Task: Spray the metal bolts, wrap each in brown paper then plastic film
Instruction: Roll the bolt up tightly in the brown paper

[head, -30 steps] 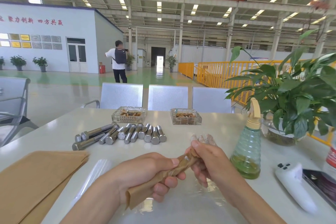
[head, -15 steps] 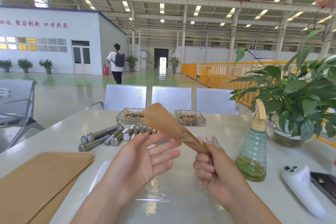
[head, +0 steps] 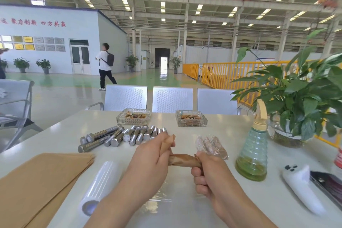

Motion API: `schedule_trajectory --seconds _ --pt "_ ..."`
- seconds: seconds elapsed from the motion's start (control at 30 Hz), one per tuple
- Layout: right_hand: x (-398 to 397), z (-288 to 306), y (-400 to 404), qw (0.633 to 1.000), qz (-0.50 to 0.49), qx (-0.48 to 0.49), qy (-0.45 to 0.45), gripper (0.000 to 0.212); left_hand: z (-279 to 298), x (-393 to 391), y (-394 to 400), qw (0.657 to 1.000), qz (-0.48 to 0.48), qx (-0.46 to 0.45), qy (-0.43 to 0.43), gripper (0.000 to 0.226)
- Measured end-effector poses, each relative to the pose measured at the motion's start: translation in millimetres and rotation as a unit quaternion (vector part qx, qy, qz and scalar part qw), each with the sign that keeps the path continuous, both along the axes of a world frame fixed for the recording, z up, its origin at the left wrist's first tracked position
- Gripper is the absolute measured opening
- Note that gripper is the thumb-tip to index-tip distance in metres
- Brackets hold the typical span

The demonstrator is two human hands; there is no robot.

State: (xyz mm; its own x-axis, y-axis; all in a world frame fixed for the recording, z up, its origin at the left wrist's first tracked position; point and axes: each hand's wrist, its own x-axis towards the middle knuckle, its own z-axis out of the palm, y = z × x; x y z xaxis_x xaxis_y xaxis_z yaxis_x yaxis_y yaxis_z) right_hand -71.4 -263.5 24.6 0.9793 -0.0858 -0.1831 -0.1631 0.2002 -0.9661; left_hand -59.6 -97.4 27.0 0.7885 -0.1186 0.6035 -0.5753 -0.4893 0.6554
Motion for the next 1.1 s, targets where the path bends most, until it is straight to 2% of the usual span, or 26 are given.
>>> schedule_trajectory --seconds 0.07,0.17,0.23,0.3,0.33,0.37,0.4,0.43,0.5,0.6,0.73,0.83,0.9,1.0,1.1 --pt "-1 -1 -1 1.000 -0.001 -0.005 -0.005 0.022 2 0 1 0.996 -0.012 0.082 0.009 0.025" --pt "-3 -3 1 0.999 0.003 -0.050 -0.018 0.029 4 -1 -2 0.971 0.050 0.235 0.025 0.068" --pt "-5 -6 4 0.996 0.020 -0.088 -0.022 0.029 4 2 -3 0.945 0.113 0.306 0.037 0.078" --pt "0 -6 4 0.983 0.040 -0.179 -0.031 0.028 1 6 -4 0.923 0.150 0.353 0.034 0.073" --pt "7 -7 2 0.964 0.048 -0.257 -0.049 0.025 -3 8 -5 0.913 0.160 0.373 0.030 0.066" --pt "12 -6 0 0.943 0.046 -0.323 -0.060 0.019 -7 11 -6 0.904 0.169 0.391 0.030 0.059" --pt "15 -7 -1 0.897 0.070 -0.431 -0.066 0.016 -12 12 -7 0.897 0.173 0.405 0.029 0.052" --pt "19 -9 -2 0.855 0.080 -0.506 -0.082 0.018 -16 14 -7 0.893 0.174 0.414 0.036 0.047" --pt "22 -15 -7 0.820 0.099 -0.554 -0.109 0.018 -26 15 -7 0.895 0.164 0.410 0.062 0.043" --pt "26 -21 -12 0.748 0.125 -0.645 -0.096 0.033 -39 15 -8 0.903 0.138 0.401 0.072 0.037" --pt "21 -23 -16 0.701 0.108 -0.693 -0.125 0.012 -48 15 -10 0.891 0.125 0.429 0.082 0.042" --pt "13 -25 -12 0.618 0.116 -0.760 -0.162 0.004 -51 14 -11 0.870 0.141 0.467 0.063 0.041" --pt "11 -25 -11 0.580 0.110 -0.787 -0.180 0.009 -53 13 -11 0.868 0.152 0.470 0.056 0.039" --pt "13 -22 -10 0.556 0.084 -0.799 -0.213 0.016 -55 12 -11 0.877 0.146 0.454 0.054 0.035" --pt "15 -17 -10 0.565 0.077 -0.786 -0.238 0.015 -59 12 -6 0.897 0.104 0.427 0.044 0.040"
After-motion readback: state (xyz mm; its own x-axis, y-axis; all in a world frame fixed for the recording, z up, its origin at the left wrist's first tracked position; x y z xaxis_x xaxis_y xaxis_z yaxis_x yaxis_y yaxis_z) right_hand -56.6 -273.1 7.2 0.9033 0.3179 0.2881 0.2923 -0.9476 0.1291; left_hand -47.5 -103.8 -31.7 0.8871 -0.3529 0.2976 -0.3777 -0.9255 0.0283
